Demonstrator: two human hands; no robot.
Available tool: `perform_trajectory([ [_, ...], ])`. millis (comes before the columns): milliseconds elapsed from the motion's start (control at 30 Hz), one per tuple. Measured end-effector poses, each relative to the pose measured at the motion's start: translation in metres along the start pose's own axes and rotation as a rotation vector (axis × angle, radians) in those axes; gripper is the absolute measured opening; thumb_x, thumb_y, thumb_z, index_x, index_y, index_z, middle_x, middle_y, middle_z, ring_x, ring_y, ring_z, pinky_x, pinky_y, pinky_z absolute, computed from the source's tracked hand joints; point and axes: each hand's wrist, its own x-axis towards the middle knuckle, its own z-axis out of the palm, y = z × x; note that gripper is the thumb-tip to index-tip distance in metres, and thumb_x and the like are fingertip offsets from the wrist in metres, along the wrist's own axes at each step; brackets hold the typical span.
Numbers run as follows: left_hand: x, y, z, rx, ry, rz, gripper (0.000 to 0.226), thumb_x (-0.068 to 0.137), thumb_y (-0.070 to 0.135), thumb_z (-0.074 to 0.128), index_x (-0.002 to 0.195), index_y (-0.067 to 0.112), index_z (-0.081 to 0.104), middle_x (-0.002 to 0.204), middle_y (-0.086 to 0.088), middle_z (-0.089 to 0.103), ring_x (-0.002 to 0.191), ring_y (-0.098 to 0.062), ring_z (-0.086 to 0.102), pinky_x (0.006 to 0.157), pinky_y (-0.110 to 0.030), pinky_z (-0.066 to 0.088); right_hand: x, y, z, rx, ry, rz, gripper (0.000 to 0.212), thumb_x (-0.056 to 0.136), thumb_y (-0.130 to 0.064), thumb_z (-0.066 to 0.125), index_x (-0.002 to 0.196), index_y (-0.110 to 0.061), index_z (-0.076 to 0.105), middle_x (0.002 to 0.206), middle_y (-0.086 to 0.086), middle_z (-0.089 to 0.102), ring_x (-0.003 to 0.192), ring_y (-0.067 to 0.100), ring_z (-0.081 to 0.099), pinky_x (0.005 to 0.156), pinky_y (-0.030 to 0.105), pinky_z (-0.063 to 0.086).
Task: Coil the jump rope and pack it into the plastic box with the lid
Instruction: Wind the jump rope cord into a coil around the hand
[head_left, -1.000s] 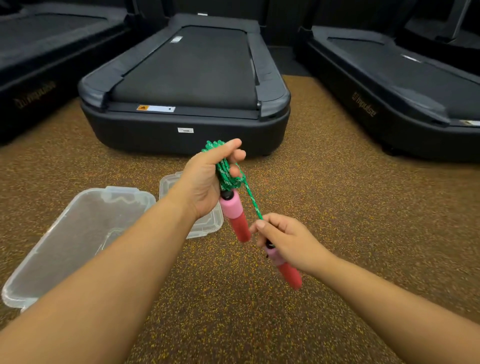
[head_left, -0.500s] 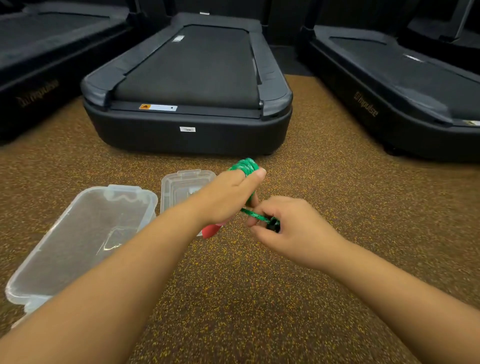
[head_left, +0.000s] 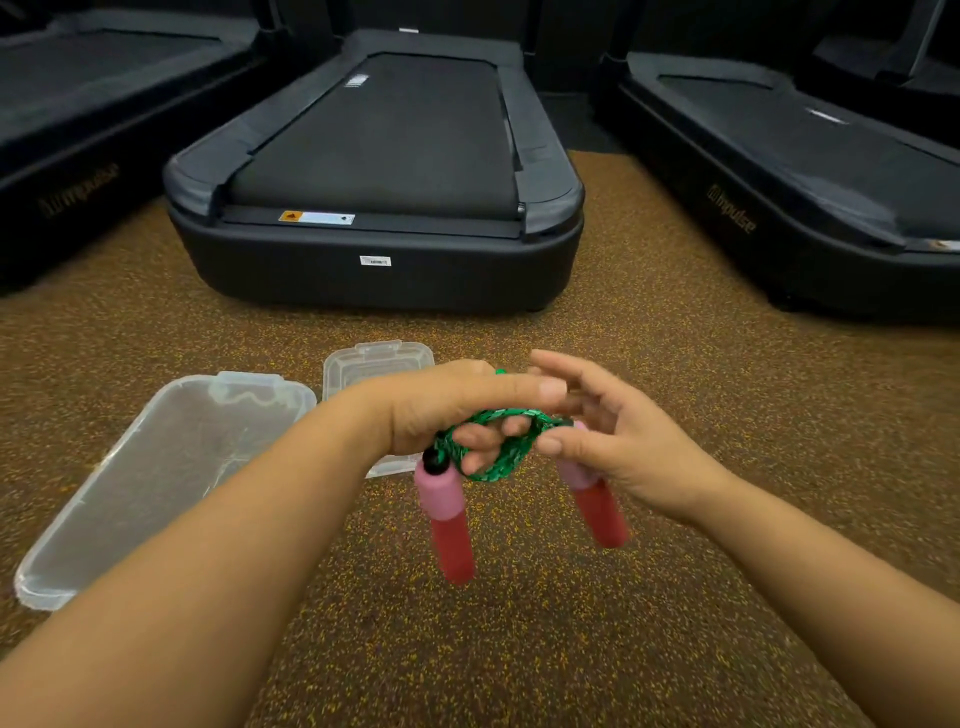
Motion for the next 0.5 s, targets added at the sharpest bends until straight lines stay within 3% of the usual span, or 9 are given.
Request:
perform_trajectory([
  [100, 0.002, -0.006, 0.000, -0.067, -0.068, 0.018, 0.037, 0.067, 0.030, 0.075, 0.044, 0.019, 0.048, 0.031, 0.007, 0.036, 0.035, -0.012, 0.044, 0.052, -0.026, 0.038, -0.001, -0.002, 0.008, 0.095, -0.203, 0.046, 0.066, 0.080, 0.006, 0.066, 0.139, -0.012, 0.043, 0.124, 0.004, 0.062, 0.106, 0.006, 0.062, 0.082, 0.018, 0.050],
  [167, 0.002, -0.008, -0.002, -0.103, -0.088, 0.012, 0.032, 0.067, 0.020, 0.070, 0.045, 0.014, 0.047, 0.033, 0.005, 0.038, 0.038, -0.013, 0.047, 0.053, -0.025, 0.040, 0.000, -0.006, 0.012, 0.085, -0.223, 0.046, 0.058, 0.082, 0.011, 0.062, 0.135, -0.009, 0.047, 0.119, 0.007, 0.067, 0.107, 0.013, 0.064, 0.087, 0.022, 0.051],
  [233, 0.001, -0.008, -0.006, -0.134, -0.139, -0.005, 0.024, 0.066, 0.013, 0.069, 0.054, 0.008, 0.049, 0.040, 0.001, 0.044, 0.043, -0.013, 0.052, 0.057, -0.023, 0.045, 0.002, -0.008, 0.010, 0.027, -0.163, 0.071, 0.050, 0.083, 0.010, 0.062, 0.129, -0.009, 0.053, 0.115, 0.006, 0.069, 0.097, 0.011, 0.066, 0.079, 0.021, 0.051],
  [333, -0.002, -0.007, -0.007, -0.135, -0.205, -0.060, 0.019, 0.065, 0.005, 0.070, 0.062, 0.005, 0.052, 0.050, -0.005, 0.050, 0.048, -0.011, 0.057, 0.056, -0.018, 0.048, 0.003, -0.010, 0.010, -0.044, -0.186, 0.102, 0.039, 0.084, 0.013, 0.057, 0.117, -0.008, 0.056, 0.090, -0.007, 0.069, 0.069, 0.002, 0.061, 0.061, 0.019, 0.047],
  [400, -0.004, -0.006, -0.007, -0.116, -0.243, -0.098, 0.018, 0.065, 0.002, 0.070, 0.070, -0.004, 0.054, 0.054, -0.008, 0.049, 0.048, -0.010, 0.057, 0.054, -0.017, 0.048, 0.002, -0.011, 0.014, -0.075, -0.213, 0.105, 0.042, 0.082, 0.013, 0.057, 0.118, -0.010, 0.055, 0.091, -0.008, 0.072, 0.078, 0.000, 0.065, 0.069, 0.017, 0.052],
  [500, -0.006, -0.004, -0.004, -0.081, -0.276, -0.148, 0.018, 0.064, 0.001, 0.071, 0.068, 0.002, 0.053, 0.055, -0.009, 0.050, 0.048, -0.009, 0.058, 0.053, -0.017, 0.049, 0.003, -0.007, 0.018, -0.132, -0.226, 0.077, 0.038, 0.074, -0.005, 0.065, 0.111, -0.009, 0.059, 0.109, 0.018, 0.068, 0.097, 0.013, 0.062, 0.092, 0.038, 0.051],
])
